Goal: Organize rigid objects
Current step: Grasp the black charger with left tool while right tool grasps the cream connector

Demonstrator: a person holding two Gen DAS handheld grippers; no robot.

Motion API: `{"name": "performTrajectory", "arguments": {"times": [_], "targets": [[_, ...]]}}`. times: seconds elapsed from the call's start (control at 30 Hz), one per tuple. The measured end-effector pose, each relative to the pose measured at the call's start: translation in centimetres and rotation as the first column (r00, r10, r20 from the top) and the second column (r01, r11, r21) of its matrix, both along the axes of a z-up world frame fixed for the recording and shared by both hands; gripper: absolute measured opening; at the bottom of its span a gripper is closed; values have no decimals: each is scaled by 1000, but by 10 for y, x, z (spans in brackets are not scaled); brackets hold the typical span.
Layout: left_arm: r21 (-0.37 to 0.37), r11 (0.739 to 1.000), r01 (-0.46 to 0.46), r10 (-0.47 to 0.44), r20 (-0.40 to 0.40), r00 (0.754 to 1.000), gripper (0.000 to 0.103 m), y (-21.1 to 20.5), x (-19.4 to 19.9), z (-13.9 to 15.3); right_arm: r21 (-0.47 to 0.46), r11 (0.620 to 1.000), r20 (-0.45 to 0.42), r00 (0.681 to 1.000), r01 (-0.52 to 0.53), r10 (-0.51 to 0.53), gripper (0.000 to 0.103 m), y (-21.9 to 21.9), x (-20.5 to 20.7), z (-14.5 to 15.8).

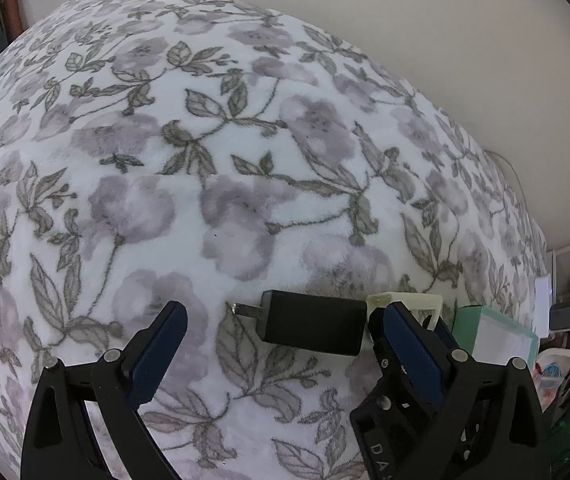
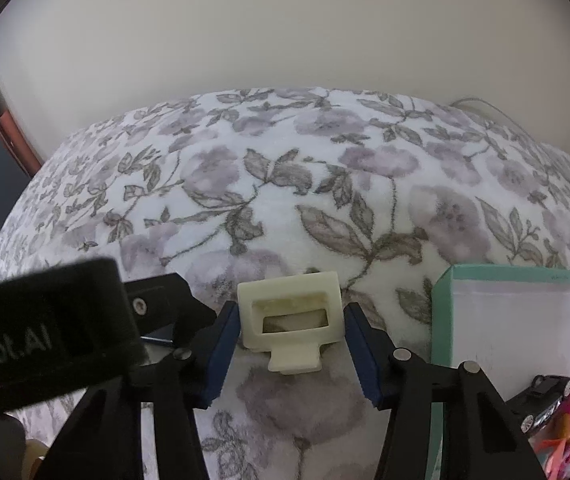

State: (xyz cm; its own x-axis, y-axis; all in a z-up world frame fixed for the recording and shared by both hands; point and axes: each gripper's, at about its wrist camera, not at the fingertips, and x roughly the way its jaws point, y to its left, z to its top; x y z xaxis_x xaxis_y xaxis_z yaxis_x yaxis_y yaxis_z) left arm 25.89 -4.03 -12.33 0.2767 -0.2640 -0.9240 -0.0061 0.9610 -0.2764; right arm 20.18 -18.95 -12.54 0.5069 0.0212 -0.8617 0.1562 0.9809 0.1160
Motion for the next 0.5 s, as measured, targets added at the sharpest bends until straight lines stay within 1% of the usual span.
{"name": "performTrajectory", "arguments": {"times": [0.3, 0.37, 0.43, 0.47, 0.5], "targets": [[22, 1000, 20, -20, -16, 1000, 98, -9, -2, -10, 9, 1000, -23, 1000, 20, -20, 55, -8, -3, 0], [22, 1000, 20, -20, -17, 1000, 92, -10, -1, -12, -3, 1000, -37, 999, 23, -23, 54, -7, -3, -1], [18, 1000, 18, -18, -20, 1000, 81, -10, -1, -14, 5, 1000, -40, 999, 27, -26, 54, -9, -4, -3], [17, 1000, 18, -17, -22, 1000, 79, -10, -1, -15, 8, 1000, -40, 999, 28, -27, 54, -9, -4, -2], [15, 1000, 17, -16, -22, 1000, 75, -10, 0, -15, 8, 1000, -40, 999, 28, -28, 54, -9, -4, -2]]}}
